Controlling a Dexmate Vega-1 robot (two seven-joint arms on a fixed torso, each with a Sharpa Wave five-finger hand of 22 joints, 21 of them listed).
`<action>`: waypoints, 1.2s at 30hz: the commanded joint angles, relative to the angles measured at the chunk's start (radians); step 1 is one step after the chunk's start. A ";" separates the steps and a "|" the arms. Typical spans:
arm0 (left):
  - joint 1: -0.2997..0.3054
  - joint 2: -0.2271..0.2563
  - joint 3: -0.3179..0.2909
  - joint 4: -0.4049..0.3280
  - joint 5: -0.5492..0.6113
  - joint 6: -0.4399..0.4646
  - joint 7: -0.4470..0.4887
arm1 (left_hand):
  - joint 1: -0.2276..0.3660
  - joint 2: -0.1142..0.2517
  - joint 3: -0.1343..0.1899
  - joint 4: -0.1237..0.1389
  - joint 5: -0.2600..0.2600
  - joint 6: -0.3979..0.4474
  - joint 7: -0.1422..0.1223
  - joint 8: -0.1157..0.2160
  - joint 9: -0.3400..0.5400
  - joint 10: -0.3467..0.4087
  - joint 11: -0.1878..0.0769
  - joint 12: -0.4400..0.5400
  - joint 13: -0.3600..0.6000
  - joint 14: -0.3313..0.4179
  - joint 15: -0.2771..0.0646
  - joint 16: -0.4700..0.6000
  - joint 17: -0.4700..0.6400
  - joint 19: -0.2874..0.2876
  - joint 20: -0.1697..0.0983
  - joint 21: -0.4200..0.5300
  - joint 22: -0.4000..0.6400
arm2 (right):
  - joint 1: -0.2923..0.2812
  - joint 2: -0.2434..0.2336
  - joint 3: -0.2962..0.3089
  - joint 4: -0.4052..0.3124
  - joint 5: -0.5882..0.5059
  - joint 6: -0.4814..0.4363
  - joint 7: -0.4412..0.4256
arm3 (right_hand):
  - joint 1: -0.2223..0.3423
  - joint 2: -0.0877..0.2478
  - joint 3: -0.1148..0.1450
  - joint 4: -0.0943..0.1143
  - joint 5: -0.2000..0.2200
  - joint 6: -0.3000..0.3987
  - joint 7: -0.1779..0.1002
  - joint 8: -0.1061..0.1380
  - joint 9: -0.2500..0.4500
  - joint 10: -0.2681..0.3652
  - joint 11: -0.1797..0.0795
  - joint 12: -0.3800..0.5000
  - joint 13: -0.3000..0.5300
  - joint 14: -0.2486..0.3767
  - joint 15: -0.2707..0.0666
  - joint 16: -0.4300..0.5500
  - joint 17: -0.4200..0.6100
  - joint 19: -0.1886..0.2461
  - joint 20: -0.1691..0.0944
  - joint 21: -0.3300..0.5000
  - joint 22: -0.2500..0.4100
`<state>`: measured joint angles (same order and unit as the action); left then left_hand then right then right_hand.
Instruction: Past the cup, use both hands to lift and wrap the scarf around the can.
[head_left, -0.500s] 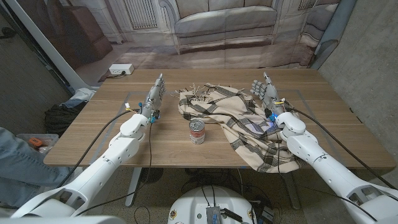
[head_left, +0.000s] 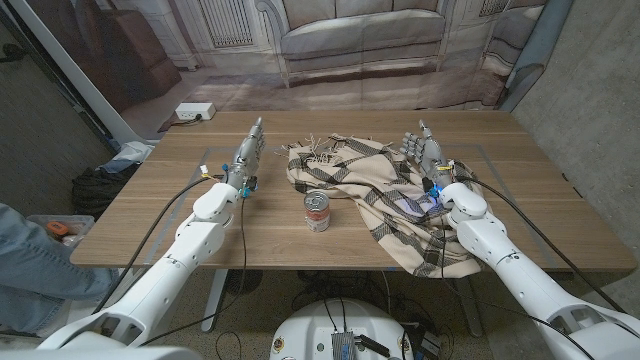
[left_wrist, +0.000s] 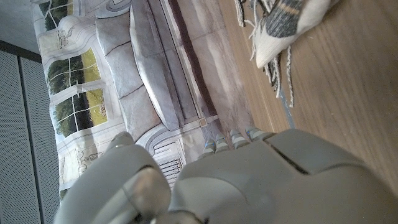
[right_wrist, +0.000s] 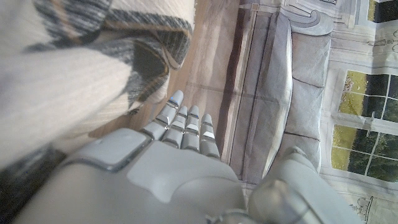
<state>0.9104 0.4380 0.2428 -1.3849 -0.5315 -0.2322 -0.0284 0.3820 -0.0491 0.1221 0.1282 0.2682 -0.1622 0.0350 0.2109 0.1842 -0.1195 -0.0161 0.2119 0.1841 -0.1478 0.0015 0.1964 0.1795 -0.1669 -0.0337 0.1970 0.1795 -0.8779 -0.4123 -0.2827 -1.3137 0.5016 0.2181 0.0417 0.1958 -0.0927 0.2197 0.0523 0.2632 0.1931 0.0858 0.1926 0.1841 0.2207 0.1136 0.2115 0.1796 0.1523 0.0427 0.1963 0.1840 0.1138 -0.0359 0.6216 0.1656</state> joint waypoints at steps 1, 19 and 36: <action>0.037 -0.030 -0.041 -0.069 0.114 0.043 -0.013 | 0.019 0.015 0.006 -0.012 0.010 0.015 -0.003 0.007 0.003 0.015 0.000 0.012 0.004 0.013 0.003 0.005 0.001 -0.018 -0.010 0.007 0.002 | -0.049 0.035 0.064 -0.040 -0.043 -0.003 0.005 | 0.011 0.001 0.003 -0.001 0.004 0.007 -0.005 0.006 0.002 0.007 0.001 0.006 0.005 0.012 0.001 0.004 0.002 0.011 0.000 -0.003 0.003; 0.158 -0.001 -0.081 -0.202 0.251 0.054 0.042 | 0.123 0.029 0.025 -0.073 0.005 0.124 0.009 0.027 0.003 0.137 0.016 0.037 0.006 0.134 0.008 0.021 0.000 0.057 0.011 0.024 0.002 | -0.062 0.025 0.077 -0.102 -0.079 0.000 -0.009 | 0.024 0.009 0.008 -0.008 0.003 0.014 -0.010 0.007 0.002 0.014 0.002 0.008 0.005 0.017 -0.001 0.005 0.001 0.016 0.002 -0.013 0.004; 0.264 0.024 -0.067 -0.265 0.368 -0.036 0.106 | 0.167 0.027 0.030 -0.099 0.001 0.169 0.003 0.032 0.003 0.177 0.005 0.040 0.006 0.172 -0.006 0.019 0.000 0.084 0.011 0.027 0.002 | -0.052 0.034 0.052 -0.120 -0.096 -0.008 -0.025 | 0.033 0.013 0.010 -0.014 0.001 0.021 -0.013 0.008 0.002 0.017 0.002 0.008 0.006 0.018 -0.002 0.004 0.001 0.021 0.002 -0.022 0.004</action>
<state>1.1089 0.4456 0.1684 -1.6052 -0.2246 -0.2312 0.0455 0.5399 -0.0230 0.1521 0.0370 0.2699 -0.0015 0.0393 0.2375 0.1839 0.0460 -0.0107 0.2445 0.1888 0.0144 -0.0072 0.2079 0.1767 -0.0875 -0.0230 0.2202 0.1792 -0.9351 -0.3810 -0.2165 -1.4165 0.4189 0.2172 0.0264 0.2196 -0.0796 0.2265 0.0454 0.2632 0.2036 0.0750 0.1966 0.1838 0.2293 0.1158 0.2115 0.1845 0.1628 0.0429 0.1963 0.1837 0.1247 -0.0358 0.6024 0.1654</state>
